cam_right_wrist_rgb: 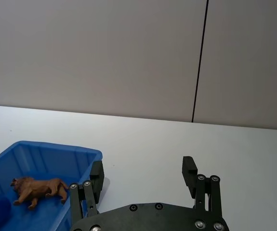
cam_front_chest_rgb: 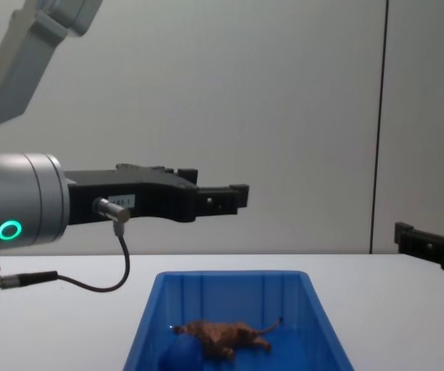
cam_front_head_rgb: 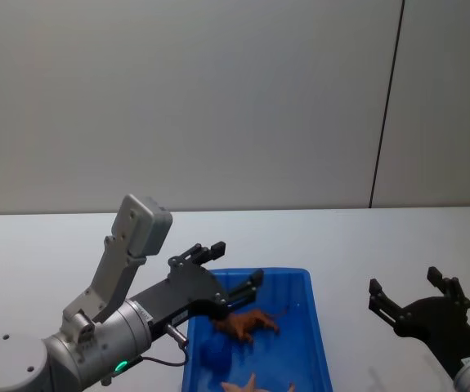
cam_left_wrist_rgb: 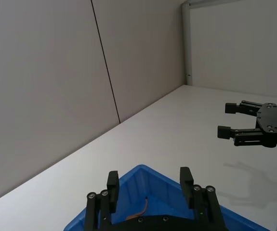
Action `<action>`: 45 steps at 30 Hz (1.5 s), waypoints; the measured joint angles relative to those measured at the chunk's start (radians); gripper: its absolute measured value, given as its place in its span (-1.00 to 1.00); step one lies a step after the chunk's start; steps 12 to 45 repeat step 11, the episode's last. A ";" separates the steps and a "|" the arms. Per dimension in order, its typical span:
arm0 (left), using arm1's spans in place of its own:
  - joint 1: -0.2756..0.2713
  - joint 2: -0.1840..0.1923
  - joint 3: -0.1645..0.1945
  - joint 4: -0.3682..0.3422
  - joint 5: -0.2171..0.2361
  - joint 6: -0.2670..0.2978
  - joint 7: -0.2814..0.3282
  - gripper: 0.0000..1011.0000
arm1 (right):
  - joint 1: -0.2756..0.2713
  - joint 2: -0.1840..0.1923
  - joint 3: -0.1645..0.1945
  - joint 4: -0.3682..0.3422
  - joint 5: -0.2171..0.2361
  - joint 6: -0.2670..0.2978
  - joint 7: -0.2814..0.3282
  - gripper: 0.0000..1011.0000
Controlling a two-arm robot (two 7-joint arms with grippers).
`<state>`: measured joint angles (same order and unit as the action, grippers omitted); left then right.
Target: Pick up the two dolls from the table and place them into the box.
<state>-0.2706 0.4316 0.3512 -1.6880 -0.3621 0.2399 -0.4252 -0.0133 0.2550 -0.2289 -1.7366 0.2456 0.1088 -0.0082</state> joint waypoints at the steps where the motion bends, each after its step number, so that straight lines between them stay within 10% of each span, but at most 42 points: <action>1: -0.001 -0.001 0.001 0.001 0.000 -0.001 -0.004 0.61 | 0.000 0.000 0.000 0.000 0.000 0.000 0.000 0.98; 9: -0.003 -0.004 0.004 0.002 -0.003 -0.005 -0.016 0.98 | 0.000 0.000 0.000 0.000 0.000 0.000 0.000 0.98; 45: -0.003 -0.005 0.004 0.002 -0.004 -0.006 -0.019 0.98 | 0.000 0.000 0.000 0.000 0.000 0.000 0.000 0.98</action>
